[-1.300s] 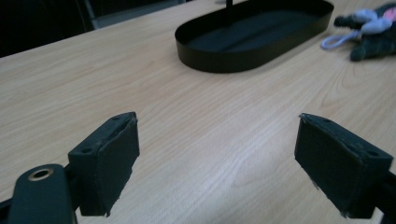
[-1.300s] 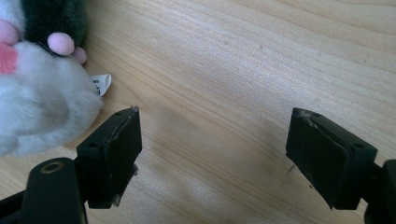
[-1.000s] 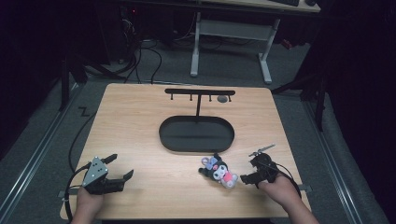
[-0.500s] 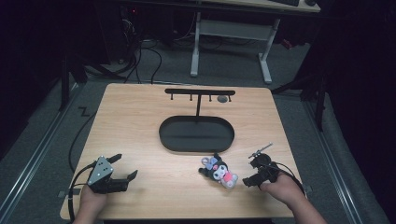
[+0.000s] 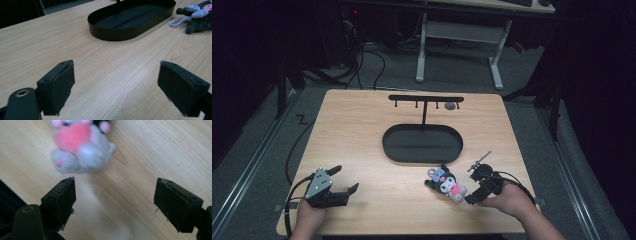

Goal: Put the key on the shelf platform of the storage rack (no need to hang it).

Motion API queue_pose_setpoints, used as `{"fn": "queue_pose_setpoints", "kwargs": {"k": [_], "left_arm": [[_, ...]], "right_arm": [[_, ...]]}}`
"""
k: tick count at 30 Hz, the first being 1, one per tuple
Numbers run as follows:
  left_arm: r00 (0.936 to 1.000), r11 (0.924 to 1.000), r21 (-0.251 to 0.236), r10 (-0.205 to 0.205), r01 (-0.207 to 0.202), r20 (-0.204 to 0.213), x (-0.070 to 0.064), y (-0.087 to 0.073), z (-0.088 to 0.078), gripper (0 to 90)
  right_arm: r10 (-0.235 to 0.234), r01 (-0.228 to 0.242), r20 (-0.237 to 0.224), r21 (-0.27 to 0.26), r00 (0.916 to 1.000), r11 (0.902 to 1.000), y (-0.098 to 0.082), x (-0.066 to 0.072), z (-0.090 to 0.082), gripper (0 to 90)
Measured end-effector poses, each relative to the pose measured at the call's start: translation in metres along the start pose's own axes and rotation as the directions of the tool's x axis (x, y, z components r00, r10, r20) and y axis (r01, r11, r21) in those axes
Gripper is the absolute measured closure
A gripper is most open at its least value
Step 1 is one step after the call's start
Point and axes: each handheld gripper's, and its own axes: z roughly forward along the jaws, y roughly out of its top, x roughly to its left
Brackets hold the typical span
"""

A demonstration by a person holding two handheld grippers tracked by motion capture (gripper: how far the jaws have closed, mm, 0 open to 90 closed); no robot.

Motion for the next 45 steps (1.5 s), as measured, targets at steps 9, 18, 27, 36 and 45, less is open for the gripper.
{"fn": "queue_pose_setpoints", "kwargs": {"k": [9, 18, 27, 36, 45], "left_arm": [[1.0, 1.0, 0.004, 0.001, -0.001, 0.005, 0.0, -0.001, 0.0, 14.7], [0.9999, 0.9999, 0.01, -0.003, 0.003, 0.011, 0.001, -0.002, 0.002, 14.8], [0.9999, 0.9999, 0.015, -0.001, 0.0, 0.017, -0.001, -0.002, 0.001, 14.8], [0.9999, 0.9998, 0.019, 0.003, -0.003, 0.016, -0.001, -0.002, 0.003, 14.8], [0.9998, 0.9996, 0.025, 0.009, -0.009, 0.016, -0.001, -0.002, 0.006, 14.9]], "right_arm": [[-0.031, 0.031, 0.01, 0.03, 0.9995, 0.9991, 0.016, 0.019, 0.006, 2.3], [-0.056, 0.056, 0.006, 0.044, 0.9984, 0.9974, 0.035, 0.029, 0.018, 3.3], [-0.092, 0.092, 0.017, 0.023, 0.9956, 0.9955, 0.046, 0.036, 0.027, 14.4], [-0.098, 0.098, 0.018, 0.016, 0.995, 0.9951, 0.046, 0.039, 0.029, 23.1], [-0.085, 0.085, 0.015, 0.003, 0.9963, 0.9964, 0.041, 0.04, 0.028, 27.1]]}}
